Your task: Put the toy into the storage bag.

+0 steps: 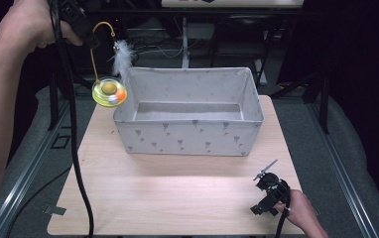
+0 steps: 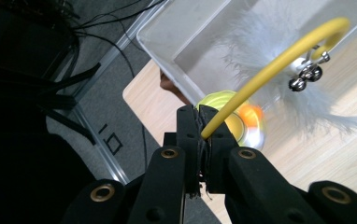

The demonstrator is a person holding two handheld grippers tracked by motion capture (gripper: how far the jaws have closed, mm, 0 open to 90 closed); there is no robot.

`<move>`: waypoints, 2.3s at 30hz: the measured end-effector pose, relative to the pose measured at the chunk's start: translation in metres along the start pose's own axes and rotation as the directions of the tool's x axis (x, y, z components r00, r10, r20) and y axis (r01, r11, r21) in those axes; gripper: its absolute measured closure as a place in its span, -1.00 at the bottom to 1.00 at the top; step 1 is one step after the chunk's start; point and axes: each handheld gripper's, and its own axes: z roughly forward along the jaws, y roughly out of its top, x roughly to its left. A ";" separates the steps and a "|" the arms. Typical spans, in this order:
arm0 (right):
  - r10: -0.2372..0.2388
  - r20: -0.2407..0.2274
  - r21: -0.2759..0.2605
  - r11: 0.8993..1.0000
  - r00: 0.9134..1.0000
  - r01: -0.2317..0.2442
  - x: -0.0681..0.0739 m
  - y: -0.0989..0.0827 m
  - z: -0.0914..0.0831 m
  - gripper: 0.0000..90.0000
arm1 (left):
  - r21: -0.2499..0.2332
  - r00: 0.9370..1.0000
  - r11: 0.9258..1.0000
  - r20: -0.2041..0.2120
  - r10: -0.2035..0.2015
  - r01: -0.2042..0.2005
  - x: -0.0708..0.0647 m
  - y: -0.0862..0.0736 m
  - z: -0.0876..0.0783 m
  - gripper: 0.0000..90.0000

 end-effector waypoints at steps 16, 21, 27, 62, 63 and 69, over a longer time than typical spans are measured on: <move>0.009 0.009 -0.033 0.999 1.000 -0.009 -0.001 -0.001 -0.003 -0.90 | 0.002 1.000 1.000 0.000 0.029 -0.029 -0.008 0.030 0.006 0.95; 0.010 0.009 -0.034 0.999 1.000 -0.009 -0.001 -0.001 -0.003 -0.90 | 0.000 0.999 0.999 0.005 0.038 -0.038 -0.012 0.040 0.011 0.95; 0.012 0.009 -0.031 0.999 1.000 -0.012 -0.001 -0.001 -0.003 -0.90 | 0.001 0.999 0.999 0.011 0.048 -0.048 -0.016 0.050 0.018 0.95; -0.002 0.006 -0.022 1.000 1.000 0.002 -0.001 -0.001 -0.004 -0.90 | 0.037 0.994 0.999 0.109 0.025 -0.029 -0.032 0.059 0.090 0.95; 0.012 0.003 -0.035 0.999 1.000 -0.012 0.000 -0.002 -0.003 -0.90 | 0.036 0.994 0.999 0.110 0.028 -0.032 -0.032 0.059 0.091 0.95; 0.031 0.000 -0.049 0.998 1.000 -0.031 0.001 -0.002 -0.001 -0.90 | 0.027 0.992 1.000 0.127 0.000 -0.004 -0.028 0.054 0.099 0.95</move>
